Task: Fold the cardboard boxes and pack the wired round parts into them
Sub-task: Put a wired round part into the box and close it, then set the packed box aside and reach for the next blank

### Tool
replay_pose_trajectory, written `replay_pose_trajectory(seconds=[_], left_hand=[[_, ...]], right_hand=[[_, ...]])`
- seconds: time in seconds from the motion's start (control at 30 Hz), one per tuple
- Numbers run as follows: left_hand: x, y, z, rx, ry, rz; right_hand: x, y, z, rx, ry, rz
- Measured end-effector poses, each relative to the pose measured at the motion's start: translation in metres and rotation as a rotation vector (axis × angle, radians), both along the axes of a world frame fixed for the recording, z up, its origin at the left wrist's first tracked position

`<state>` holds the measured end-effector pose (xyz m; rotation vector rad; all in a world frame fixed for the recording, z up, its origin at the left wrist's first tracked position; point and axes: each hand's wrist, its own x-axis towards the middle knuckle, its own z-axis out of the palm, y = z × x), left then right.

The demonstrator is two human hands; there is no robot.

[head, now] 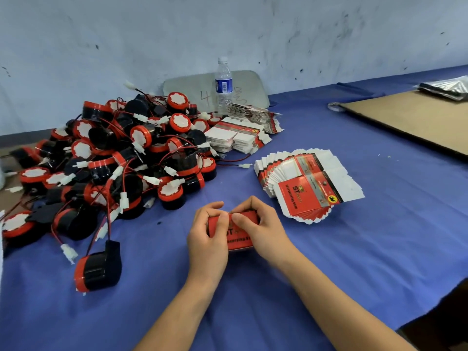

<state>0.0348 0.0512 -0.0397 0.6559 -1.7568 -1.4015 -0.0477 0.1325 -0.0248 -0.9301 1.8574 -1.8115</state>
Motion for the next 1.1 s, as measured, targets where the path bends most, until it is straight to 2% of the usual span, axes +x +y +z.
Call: replay_pose_trajectory(seconds=[0.07, 0.17, 0.2, 0.27, 0.33, 0.43, 0.5, 0.57, 0.7, 0.77, 0.8, 0.87, 0.93, 1.0, 1.1], left_hand=[[-0.001, 0.0, -0.001, 0.061, -0.017, -0.102], [-0.008, 0.008, 0.0, 0.212, 0.025, -0.298], [-0.009, 0.009, -0.001, 0.21, 0.035, -0.324], [-0.012, 0.008, -0.004, 0.177, 0.046, -0.347], [-0.013, 0.004, -0.008, 0.221, 0.078, -0.361], [-0.015, -0.001, -0.008, 0.3, 0.127, -0.386], [-0.018, 0.0, -0.007, 0.31, 0.121, -0.396], [-0.018, 0.004, -0.007, 0.311, 0.113, -0.394], [-0.019, 0.004, -0.007, 0.325, 0.136, -0.35], [-0.019, 0.001, -0.007, 0.364, 0.148, -0.328], [-0.019, 0.0, -0.007, 0.388, 0.149, -0.32], [-0.018, -0.001, -0.006, 0.424, 0.151, -0.309], [-0.017, -0.002, -0.005, 0.439, 0.151, -0.31], [-0.016, -0.001, -0.004, 0.435, 0.142, -0.318], [-0.016, 0.001, -0.005, 0.43, 0.131, -0.318]], right_hand=[[-0.008, 0.011, 0.01, 0.07, 0.032, 0.06], [-0.026, 0.04, 0.033, 0.101, 0.09, 0.001], [-0.032, 0.053, 0.04, 0.039, 0.044, -0.035], [-0.043, 0.086, 0.051, -0.215, -0.166, -0.137], [-0.056, 0.129, 0.057, -0.476, -0.312, -0.337], [-0.069, 0.195, 0.054, -0.725, -0.438, -0.825], [-0.073, 0.226, 0.041, -0.682, -0.454, -1.252], [-0.074, 0.244, 0.026, -0.606, -0.417, -1.546], [-0.075, 0.237, 0.006, -0.437, -0.322, -1.707], [-0.07, 0.216, 0.002, -0.28, -0.137, -1.677], [-0.068, 0.202, 0.001, -0.196, 0.012, -1.589], [-0.066, 0.167, 0.005, 0.05, 0.324, -1.219], [-0.074, 0.137, 0.015, 0.445, 0.575, -0.726], [-0.092, 0.116, 0.026, 0.81, 0.755, -0.333], [-0.117, 0.099, 0.04, 1.086, 0.95, -0.055]])
